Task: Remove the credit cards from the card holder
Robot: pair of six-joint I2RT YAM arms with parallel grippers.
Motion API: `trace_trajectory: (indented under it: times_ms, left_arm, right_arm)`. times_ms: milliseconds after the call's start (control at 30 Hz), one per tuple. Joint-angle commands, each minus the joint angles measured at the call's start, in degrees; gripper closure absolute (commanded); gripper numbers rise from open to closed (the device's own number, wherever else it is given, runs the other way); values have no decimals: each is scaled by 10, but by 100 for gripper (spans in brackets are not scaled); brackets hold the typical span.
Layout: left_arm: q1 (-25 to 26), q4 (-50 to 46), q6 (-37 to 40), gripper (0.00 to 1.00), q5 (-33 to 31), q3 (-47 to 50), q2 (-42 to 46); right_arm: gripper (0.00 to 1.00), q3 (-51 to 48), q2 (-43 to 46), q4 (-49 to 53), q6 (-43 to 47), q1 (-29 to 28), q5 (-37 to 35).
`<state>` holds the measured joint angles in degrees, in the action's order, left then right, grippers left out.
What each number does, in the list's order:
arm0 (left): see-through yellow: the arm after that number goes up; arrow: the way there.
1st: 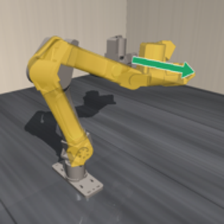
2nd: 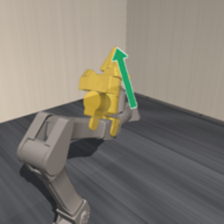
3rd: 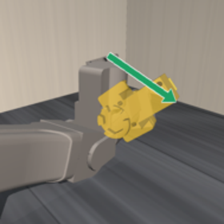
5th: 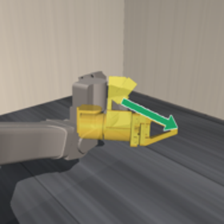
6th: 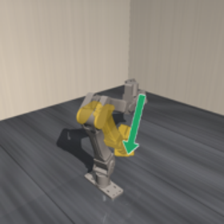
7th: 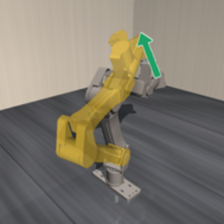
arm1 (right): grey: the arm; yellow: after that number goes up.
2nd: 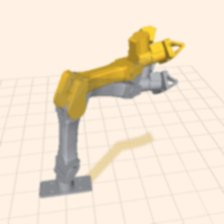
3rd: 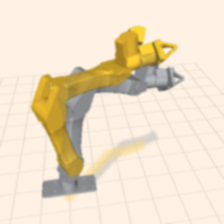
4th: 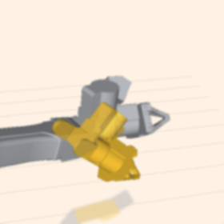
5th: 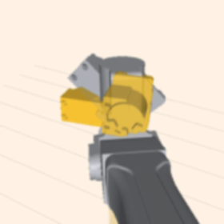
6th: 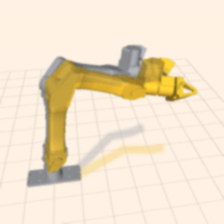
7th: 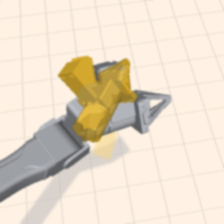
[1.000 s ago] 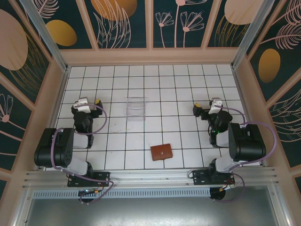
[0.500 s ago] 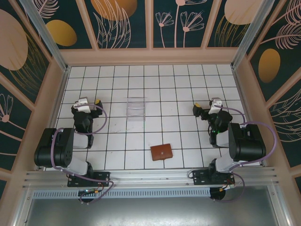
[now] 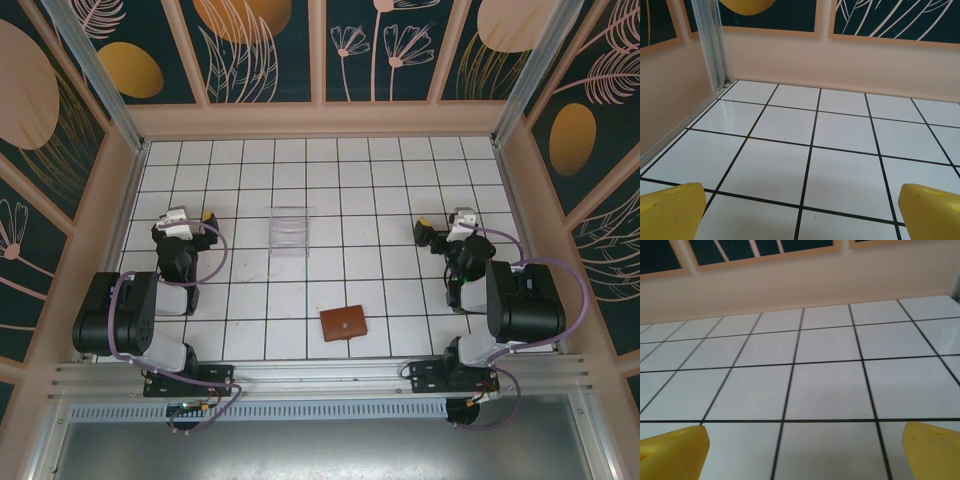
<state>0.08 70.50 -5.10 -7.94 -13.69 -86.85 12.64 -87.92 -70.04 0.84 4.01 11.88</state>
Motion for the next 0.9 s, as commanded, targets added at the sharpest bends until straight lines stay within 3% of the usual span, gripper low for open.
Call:
trace_trajectory:
  times_ms: [0,200,267,400,567,633,733,867]
  left_arm:
    - [3,27,8,1,3,4,0]
    - [6,-142,-5,2,-40,-53,87]
    - [8,-216,-28,2,-68,-80,112]
    - [24,-385,-89,1,-59,-162,132]
    - [55,-583,-184,2,-5,-275,117]
    - [62,-657,-204,3,60,-328,87]
    - [87,-714,-205,6,121,-373,56]
    - [120,-769,-215,10,151,-404,36]
  right_arm:
    - [1,18,4,9,-18,-8,-71]
    - [2,91,81,204,-21,-9,-83]
    - [3,121,103,275,-30,-11,-92]
    - [6,205,126,455,-79,-27,-101]
    - [10,286,131,613,-141,-92,-99]
    - [11,315,127,660,-170,-130,-101]
    - [15,368,106,730,-213,-174,-99]
    - [22,436,61,804,-251,-230,-91]
